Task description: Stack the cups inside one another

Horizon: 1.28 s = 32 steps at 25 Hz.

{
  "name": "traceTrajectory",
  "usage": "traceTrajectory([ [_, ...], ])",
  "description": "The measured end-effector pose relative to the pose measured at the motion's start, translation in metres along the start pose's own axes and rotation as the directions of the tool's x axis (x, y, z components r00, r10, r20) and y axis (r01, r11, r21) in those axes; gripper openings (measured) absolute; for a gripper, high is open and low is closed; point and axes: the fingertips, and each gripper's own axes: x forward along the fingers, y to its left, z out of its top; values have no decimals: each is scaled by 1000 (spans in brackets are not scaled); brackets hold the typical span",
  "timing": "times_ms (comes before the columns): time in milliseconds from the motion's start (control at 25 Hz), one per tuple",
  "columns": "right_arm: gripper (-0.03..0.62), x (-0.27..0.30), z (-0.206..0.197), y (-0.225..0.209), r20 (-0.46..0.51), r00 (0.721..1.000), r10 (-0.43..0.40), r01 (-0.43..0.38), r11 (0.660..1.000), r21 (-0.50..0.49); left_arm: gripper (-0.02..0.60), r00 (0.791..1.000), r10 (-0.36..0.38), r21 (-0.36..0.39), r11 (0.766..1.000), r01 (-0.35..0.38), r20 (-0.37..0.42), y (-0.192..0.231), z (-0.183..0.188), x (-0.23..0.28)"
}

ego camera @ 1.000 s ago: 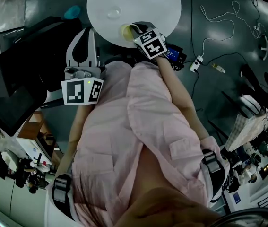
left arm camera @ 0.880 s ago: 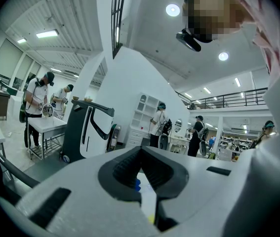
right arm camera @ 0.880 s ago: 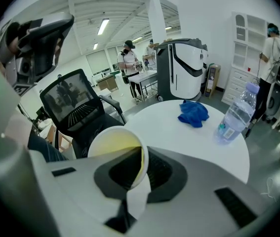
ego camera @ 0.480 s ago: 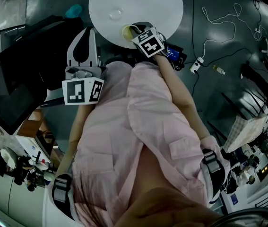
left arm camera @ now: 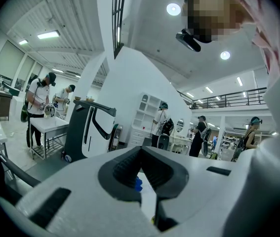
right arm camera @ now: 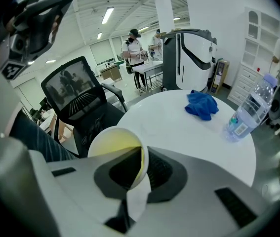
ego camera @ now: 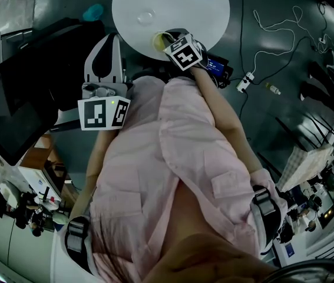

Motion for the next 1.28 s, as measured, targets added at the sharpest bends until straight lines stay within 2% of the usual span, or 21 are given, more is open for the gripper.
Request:
traceTrajectory([
  [280,38,4,-13,7,-38,999,1,-3,998,-56,15,1000,-7,1,1000,7,1,-7,-2,-3],
  [960,43,5,-2,0,21,999,-35,36,998,-47,15,1000,-3,-4,1000,3,5,-3,-1,-2],
  [1000,72,4,-1,0,26,999,-35,36,998,-46,15,1000,-3,-5,1000,3,5,-3,-1,-2],
  [1040,128,4,-1,0,28,999,-35,36,998,-45,15,1000,-2,-5,1000,2,5,-3,-1,-3],
  [1080,147,4,-1,0,29,999,-35,36,998,-42,15,1000,-2,-4,1000,2,5,-3,-2,-3],
  [1280,163,3,-1,0,34,999,-37,38,999,-34,15,1000,-5,-4,1000,5,6,-4,-2,-3],
])
